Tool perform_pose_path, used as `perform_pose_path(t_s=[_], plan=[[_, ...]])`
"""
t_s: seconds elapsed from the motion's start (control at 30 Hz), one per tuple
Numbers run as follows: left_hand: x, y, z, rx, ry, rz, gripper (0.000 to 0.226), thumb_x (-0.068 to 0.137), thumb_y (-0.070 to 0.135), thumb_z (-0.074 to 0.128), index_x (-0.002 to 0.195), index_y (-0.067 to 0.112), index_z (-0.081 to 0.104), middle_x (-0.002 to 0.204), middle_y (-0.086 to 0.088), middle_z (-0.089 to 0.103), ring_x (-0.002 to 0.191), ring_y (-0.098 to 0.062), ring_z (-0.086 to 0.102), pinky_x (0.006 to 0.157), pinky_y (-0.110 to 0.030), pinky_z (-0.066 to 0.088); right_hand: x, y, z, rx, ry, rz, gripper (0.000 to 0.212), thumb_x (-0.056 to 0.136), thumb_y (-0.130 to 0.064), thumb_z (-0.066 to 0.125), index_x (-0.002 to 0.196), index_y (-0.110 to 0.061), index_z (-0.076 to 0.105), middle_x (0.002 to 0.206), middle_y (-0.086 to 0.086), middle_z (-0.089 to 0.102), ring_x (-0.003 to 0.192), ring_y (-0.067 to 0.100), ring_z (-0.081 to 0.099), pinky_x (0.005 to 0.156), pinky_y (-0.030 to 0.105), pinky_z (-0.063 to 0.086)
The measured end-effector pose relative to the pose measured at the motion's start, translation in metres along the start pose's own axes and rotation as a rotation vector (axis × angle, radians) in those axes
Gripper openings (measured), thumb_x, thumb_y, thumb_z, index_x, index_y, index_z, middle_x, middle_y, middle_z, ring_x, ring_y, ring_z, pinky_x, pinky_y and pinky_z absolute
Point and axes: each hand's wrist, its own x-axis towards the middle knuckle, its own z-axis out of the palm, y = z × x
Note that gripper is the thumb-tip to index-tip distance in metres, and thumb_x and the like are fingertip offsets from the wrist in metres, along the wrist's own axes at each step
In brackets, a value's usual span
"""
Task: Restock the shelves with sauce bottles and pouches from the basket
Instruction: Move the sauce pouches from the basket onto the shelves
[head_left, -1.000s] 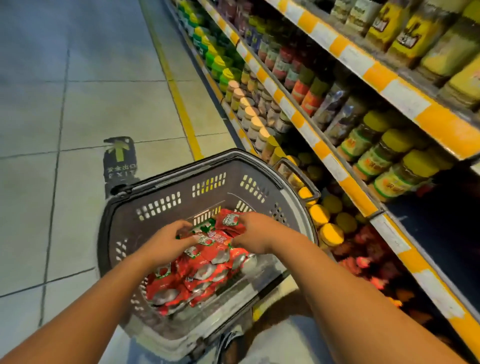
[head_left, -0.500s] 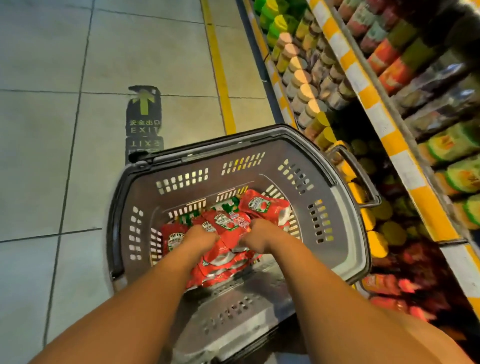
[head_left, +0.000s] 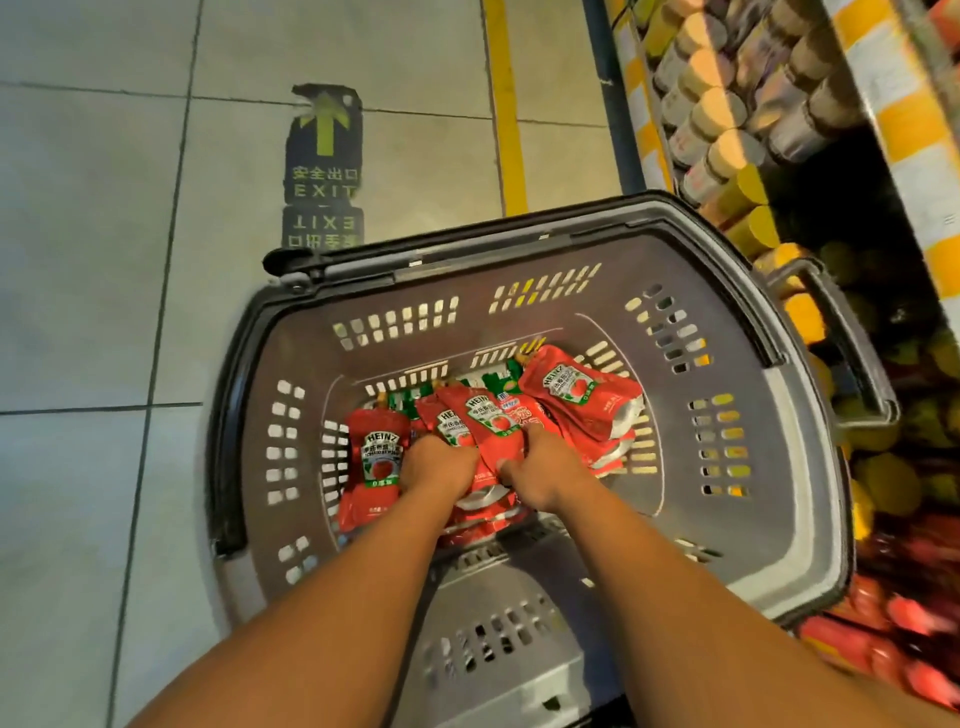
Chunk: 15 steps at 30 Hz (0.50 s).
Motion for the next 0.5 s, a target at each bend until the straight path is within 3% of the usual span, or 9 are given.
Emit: perform_pose_path(t_s=[0.13,0.23,0.3,0.4,0.5], plan=[[0.001,0.000,0.000,-0.053,-0.032,-0.031,0.021,0.083,0.032,0.071,0.094,0.014,0.071,0.097,-0.008,0.074,0.089,-0.031,0.071,0.086,-0.041,0.060,0.009,0.004,-0.001,0.081,0.105,0.018,0.043,0.095,-0.031,0.068,0.132,-0.012,0.058,0.129,0.012,0.066,0.117,0.034,0.062,0.102,0.039,0.050],[0.001,0.001,0.002,-0.108,-0.038,-0.036,0.023,0.085,0.026,0.069,0.104,0.012,0.070,0.102,-0.009,0.074,0.091,-0.033,0.070,0.088,-0.045,0.061,0.012,0.007,0.003,0.154,0.140,0.060,0.029,0.092,-0.031,0.073,0.109,-0.017,0.055,0.117,0.012,0.068,0.108,0.035,0.064,0.096,0.046,0.053],[0.000,0.001,0.003,-0.141,-0.036,-0.028,0.023,0.086,0.022,0.069,0.107,0.013,0.067,0.105,-0.010,0.072,0.094,-0.034,0.069,0.089,-0.046,0.060,0.016,0.008,0.004,0.258,0.120,0.115,0.036,0.084,-0.023,0.077,0.110,-0.010,0.056,0.113,0.016,0.069,0.103,0.037,0.067,0.092,0.050,0.057],[-0.007,0.001,0.005,-0.199,-0.049,-0.025,0.017,0.084,0.017,0.069,0.098,0.018,0.061,0.101,-0.007,0.071,0.090,-0.031,0.069,0.087,-0.047,0.061,0.018,0.011,-0.005,0.430,0.083,0.202,0.055,0.066,-0.015,0.083,0.114,0.000,0.060,0.111,0.021,0.070,0.092,0.030,0.067,0.081,0.041,0.057],[-0.014,-0.001,0.007,-0.295,-0.081,-0.036,0.030,0.078,0.014,0.070,0.108,0.014,0.065,0.104,-0.008,0.072,0.094,-0.034,0.070,0.090,-0.049,0.060,0.013,0.015,-0.014,0.639,0.083,0.271,0.076,0.057,-0.010,0.088,0.125,0.004,0.058,0.109,0.018,0.068,0.092,0.033,0.068,0.075,0.043,0.060]])
